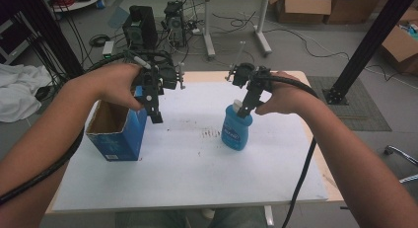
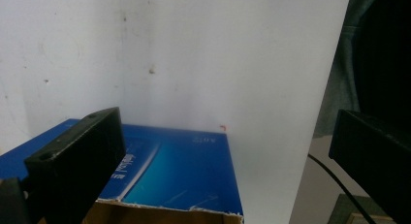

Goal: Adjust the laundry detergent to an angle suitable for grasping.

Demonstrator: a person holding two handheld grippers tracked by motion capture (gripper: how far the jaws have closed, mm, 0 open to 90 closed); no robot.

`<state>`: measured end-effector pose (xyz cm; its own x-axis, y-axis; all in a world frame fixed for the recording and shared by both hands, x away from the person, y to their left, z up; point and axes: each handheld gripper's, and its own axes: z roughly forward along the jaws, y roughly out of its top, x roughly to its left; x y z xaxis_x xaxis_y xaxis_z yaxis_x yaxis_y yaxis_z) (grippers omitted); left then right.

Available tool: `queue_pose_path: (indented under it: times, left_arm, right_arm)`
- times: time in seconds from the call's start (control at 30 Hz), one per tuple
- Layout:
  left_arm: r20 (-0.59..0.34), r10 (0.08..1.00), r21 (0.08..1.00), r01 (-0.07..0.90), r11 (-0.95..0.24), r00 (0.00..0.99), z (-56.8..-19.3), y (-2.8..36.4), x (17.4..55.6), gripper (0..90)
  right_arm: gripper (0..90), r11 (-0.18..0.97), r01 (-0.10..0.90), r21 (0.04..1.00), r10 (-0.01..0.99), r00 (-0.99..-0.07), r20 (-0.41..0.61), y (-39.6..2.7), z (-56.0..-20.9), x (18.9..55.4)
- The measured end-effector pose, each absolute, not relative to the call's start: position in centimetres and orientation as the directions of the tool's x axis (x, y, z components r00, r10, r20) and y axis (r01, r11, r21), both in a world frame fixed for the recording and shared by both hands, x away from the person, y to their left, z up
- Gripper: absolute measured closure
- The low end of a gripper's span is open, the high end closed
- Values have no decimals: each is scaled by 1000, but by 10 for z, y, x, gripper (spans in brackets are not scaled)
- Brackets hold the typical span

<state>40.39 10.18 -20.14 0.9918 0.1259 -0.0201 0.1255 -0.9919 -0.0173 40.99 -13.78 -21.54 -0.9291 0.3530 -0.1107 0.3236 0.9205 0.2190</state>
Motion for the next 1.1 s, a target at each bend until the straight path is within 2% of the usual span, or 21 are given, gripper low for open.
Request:
queue_pose_path:
  times: [0.03,0.43,1.1]
  left_arm:
    - [-17,126,-15,125,-992,992,-202,101,404,1]
    - [-16,117,-16,117,-993,993,-201,95,405,1]
    - [-25,123,-14,122,-992,992,-205,89,403,1]
  right_arm:
    - [0,933,288,216,317,-942,-112,-138,-210,404]
    - [0,969,145,201,161,-985,-66,-138,-192,375]
    - [0,996,-23,90,-22,-1000,-20,-119,-212,318]
